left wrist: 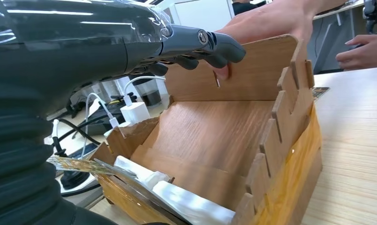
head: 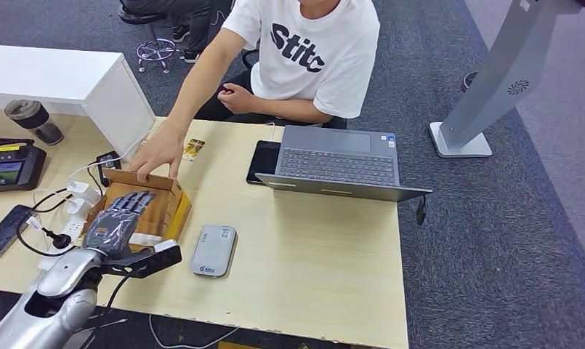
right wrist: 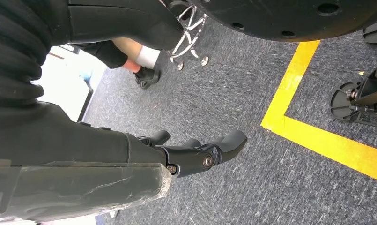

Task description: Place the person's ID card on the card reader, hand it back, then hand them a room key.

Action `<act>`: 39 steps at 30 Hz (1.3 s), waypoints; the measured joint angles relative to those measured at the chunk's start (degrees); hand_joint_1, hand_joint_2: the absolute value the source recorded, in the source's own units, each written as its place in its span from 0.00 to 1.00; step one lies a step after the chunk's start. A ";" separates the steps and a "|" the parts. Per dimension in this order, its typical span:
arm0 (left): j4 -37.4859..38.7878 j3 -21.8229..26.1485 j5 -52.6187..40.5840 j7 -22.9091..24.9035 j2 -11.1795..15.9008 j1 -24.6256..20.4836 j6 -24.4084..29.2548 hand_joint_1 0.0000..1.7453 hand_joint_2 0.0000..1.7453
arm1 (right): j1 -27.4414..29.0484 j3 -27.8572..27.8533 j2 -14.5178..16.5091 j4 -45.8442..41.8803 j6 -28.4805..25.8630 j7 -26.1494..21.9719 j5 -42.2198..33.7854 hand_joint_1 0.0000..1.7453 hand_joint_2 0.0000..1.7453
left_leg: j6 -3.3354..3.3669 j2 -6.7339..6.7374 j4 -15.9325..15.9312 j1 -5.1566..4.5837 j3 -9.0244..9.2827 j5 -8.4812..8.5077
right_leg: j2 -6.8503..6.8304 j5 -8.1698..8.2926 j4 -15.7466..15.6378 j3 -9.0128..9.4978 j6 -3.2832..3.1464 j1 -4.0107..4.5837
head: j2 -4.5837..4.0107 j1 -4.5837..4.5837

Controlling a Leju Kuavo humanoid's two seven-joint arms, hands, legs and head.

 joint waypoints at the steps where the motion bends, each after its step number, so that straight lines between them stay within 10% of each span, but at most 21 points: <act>1: 0.00 0.00 -0.02 0.02 0.07 0.00 -0.01 0.00 1.00 | 0.00 0.00 0.00 0.00 0.00 0.00 0.00 0.00 1.00 | 0.00 0.00 0.00 0.00 0.00 0.00 | 0.00 0.00 0.00 0.00 0.00 0.00 | 0.00 0.00; 10: 0.00 0.00 0.23 0.83 1.44 0.01 -1.67 0.07 1.00 | 0.00 0.00 0.00 0.00 0.00 -0.04 0.00 0.00 1.00 | 0.00 0.00 0.00 0.00 0.00 0.00 | 0.00 0.00 0.00 0.00 0.00 0.00 | 0.00 -0.01; 13: 0.00 0.00 0.37 0.89 1.84 0.01 -1.79 0.79 1.00 | 0.00 0.00 0.00 0.01 0.00 -0.04 0.00 0.00 1.00 | 0.00 0.00 0.00 0.00 0.00 0.00 | 0.00 0.00 0.00 0.00 0.00 0.01 | 0.00 -0.02; 15: 0.01 0.00 0.31 0.90 1.85 0.02 -1.79 1.00 1.00 | 0.00 0.00 0.00 0.01 0.00 -0.03 0.00 0.00 1.00 | 0.00 0.00 0.00 0.00 0.00 0.00 | 0.00 0.00 0.00 0.00 0.00 0.00 | 0.00 -0.02; 39: 1.18 -1.24 0.05 -0.77 1.04 -0.50 -1.62 1.00 1.00 | -0.09 0.10 -0.28 0.02 0.00 -0.42 0.14 0.00 1.00 | 0.00 -0.01 0.00 -0.01 -0.01 0.00 | -0.01 0.00 -0.01 -0.01 0.00 -0.01 | 0.00 -0.02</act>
